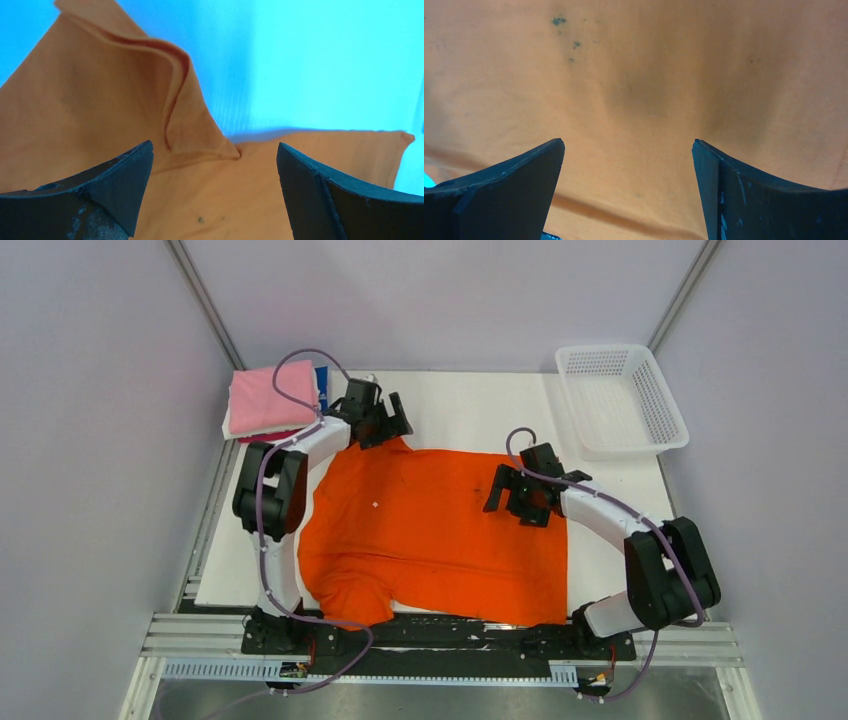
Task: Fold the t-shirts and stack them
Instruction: Flatten out the tshirt
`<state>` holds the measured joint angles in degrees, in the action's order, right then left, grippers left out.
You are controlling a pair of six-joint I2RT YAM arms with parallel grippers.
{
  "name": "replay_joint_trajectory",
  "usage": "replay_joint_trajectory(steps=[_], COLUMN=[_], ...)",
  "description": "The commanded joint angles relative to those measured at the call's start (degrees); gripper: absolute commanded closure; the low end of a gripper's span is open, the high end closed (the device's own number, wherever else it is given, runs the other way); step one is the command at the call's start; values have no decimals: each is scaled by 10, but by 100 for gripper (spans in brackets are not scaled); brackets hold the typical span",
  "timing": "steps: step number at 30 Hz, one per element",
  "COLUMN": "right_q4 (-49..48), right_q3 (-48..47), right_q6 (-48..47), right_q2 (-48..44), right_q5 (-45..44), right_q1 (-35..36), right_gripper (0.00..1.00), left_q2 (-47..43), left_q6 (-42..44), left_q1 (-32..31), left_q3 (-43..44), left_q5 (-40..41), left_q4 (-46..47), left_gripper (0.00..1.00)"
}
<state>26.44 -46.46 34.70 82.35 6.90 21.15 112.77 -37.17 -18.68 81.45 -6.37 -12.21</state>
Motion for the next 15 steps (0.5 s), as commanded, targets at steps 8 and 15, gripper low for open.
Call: replay_joint_trajectory(steps=[8,15], right_q4=[-31,-37], right_q3=[-30,-24], right_q6=[-33,-37], right_q2=[52,56], right_q5=[-9,-11], right_q1=[-22,-26], right_gripper=[0,0], left_q2=[103,125], left_q6=[-18,-43], left_q1=[4,4], left_q3=[84,97], left_q5=[-68,-124], left_q4=[42,84], left_gripper=[0,0])
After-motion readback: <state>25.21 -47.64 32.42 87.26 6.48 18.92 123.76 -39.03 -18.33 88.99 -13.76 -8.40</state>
